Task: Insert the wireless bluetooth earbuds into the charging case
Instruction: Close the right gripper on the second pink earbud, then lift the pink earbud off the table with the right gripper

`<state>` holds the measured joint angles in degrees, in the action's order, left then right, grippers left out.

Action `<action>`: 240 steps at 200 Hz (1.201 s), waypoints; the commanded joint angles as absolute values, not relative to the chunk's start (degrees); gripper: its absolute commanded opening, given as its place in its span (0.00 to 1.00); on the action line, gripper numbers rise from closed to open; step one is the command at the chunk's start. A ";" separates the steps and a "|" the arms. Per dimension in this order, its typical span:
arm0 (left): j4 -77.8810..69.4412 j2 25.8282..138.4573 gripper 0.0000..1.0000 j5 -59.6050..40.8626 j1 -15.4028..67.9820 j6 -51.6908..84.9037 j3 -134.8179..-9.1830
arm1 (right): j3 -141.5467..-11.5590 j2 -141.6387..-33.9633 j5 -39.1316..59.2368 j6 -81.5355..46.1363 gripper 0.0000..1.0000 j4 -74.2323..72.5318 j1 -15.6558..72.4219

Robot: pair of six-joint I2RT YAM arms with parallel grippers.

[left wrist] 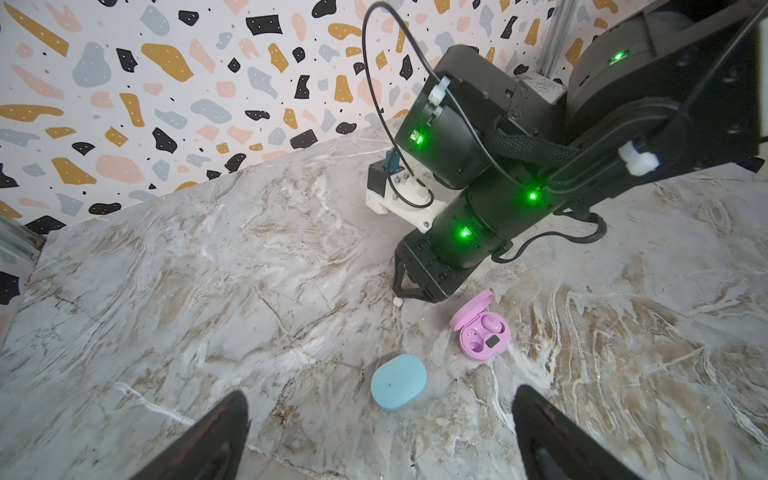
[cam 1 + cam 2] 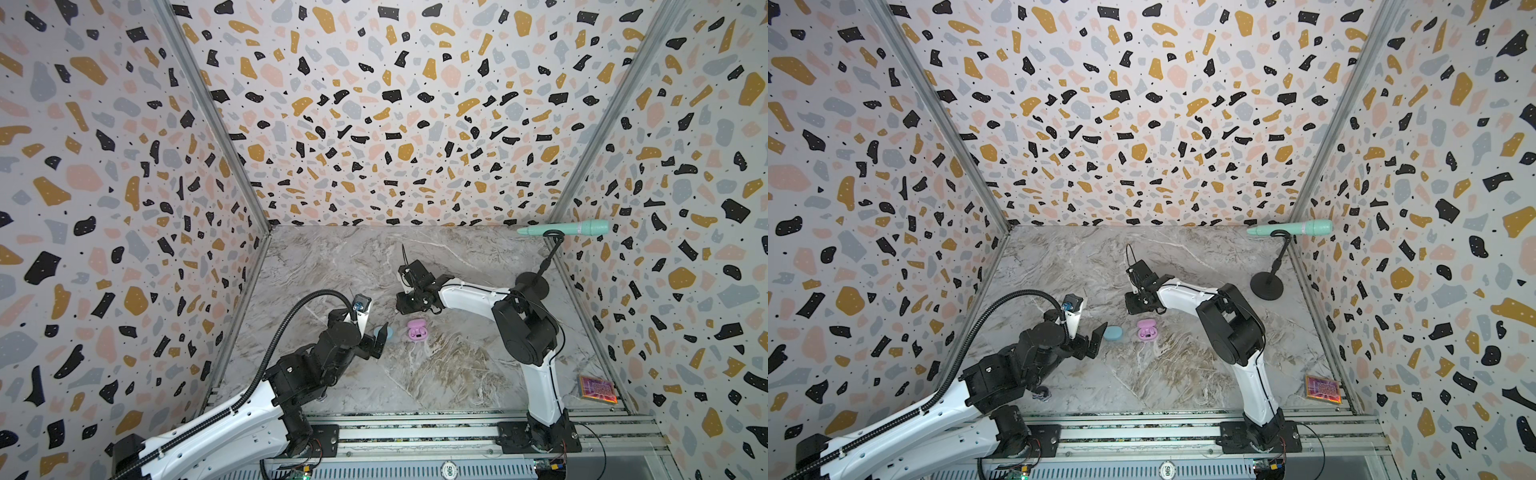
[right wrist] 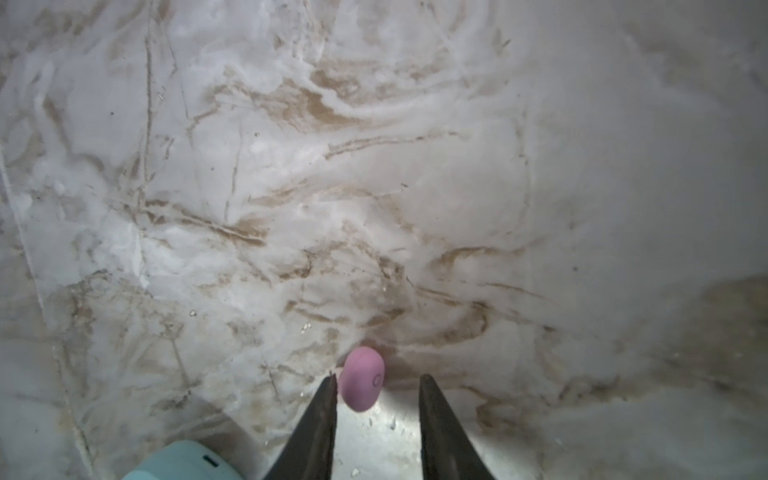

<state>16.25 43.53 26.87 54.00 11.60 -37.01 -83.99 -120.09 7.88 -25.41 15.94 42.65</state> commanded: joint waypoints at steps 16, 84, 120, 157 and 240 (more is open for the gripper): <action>14.43 43.60 1.00 26.29 53.64 11.53 -36.45 | -85.55 -119.75 8.13 -25.46 0.34 16.70 42.54; 14.48 43.81 1.00 25.94 53.69 11.56 -36.42 | -85.78 -120.98 7.70 -25.54 0.30 16.65 42.91; 14.53 43.94 1.00 25.76 53.64 11.56 -36.48 | -86.52 -121.63 7.95 -25.58 0.28 16.71 43.15; 14.56 43.99 1.00 25.68 53.62 11.45 -36.50 | -87.27 -122.33 8.23 -25.69 0.26 16.79 43.29; 14.45 44.11 1.00 24.69 53.65 11.54 -36.54 | -88.18 -123.31 9.24 -26.09 0.25 16.46 43.42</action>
<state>16.23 44.12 25.34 54.00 11.60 -37.01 -86.54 -122.61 8.64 -25.65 15.81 43.11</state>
